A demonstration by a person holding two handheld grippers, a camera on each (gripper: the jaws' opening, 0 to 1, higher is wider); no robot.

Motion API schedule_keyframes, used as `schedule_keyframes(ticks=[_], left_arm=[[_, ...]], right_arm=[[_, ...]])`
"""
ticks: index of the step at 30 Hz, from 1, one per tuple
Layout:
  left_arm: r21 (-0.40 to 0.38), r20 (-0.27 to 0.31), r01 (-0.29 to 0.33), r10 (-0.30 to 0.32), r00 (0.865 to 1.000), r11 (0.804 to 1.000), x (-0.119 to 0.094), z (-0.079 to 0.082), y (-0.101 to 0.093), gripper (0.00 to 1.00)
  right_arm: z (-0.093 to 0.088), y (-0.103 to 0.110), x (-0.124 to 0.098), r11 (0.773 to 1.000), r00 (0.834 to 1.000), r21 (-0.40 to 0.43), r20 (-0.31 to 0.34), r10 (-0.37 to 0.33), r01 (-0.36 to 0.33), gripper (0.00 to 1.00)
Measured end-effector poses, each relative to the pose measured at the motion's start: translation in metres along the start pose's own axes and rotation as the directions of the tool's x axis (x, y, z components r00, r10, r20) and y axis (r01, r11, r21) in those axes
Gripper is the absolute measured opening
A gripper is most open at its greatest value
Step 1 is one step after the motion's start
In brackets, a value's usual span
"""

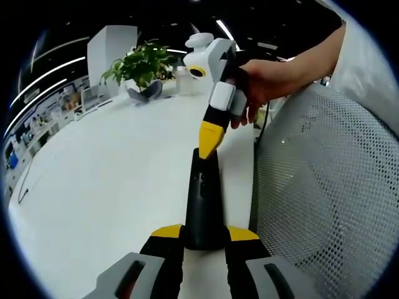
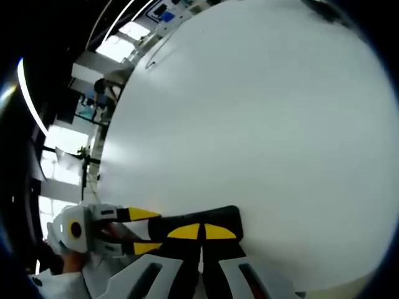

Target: Press the specified remote control buttons in sequence, fully releasing each button before pressing the next.

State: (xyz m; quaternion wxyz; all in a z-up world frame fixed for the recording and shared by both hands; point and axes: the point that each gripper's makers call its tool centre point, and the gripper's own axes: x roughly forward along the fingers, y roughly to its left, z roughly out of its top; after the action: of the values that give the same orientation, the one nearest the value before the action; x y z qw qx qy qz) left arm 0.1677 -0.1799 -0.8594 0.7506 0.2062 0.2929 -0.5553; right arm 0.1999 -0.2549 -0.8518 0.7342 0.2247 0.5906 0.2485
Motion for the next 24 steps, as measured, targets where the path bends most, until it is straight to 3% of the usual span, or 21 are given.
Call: schedule_keyframes(ticks=[7, 11, 14, 24], left_arm=[[0.001, 0.001, 0.001, -0.001, 1.0, 1.0, 0.0, 0.0, 0.0, 0.25], [0.001, 0.002, 0.001, -0.001, 1.0, 1.0, 0.0, 0.0, 0.0, 0.25], [0.0, 0.002, 0.001, -0.001, 1.0, 1.0, 0.0, 0.0, 0.0, 0.25], [-0.001, 0.003, 0.001, -0.001, 1.0, 1.0, 0.0, 0.0, 0.0, 0.25]], right_arm=[[-0.001, 0.001, -0.001, 1.0, 1.0, 0.006, -0.002, 0.003, -0.003, 0.0], [-0.001, 0.003, 0.0, 0.998, 1.0, -0.063, -0.017, -0.013, 0.012, 0.0], [0.004, 0.008, 0.002, 0.993, 1.0, -0.118, 0.016, -0.017, 0.019, 0.0], [0.007, 0.014, 0.004, 0.995, 0.999, -0.095, 0.034, 0.028, -0.025, 0.0]])
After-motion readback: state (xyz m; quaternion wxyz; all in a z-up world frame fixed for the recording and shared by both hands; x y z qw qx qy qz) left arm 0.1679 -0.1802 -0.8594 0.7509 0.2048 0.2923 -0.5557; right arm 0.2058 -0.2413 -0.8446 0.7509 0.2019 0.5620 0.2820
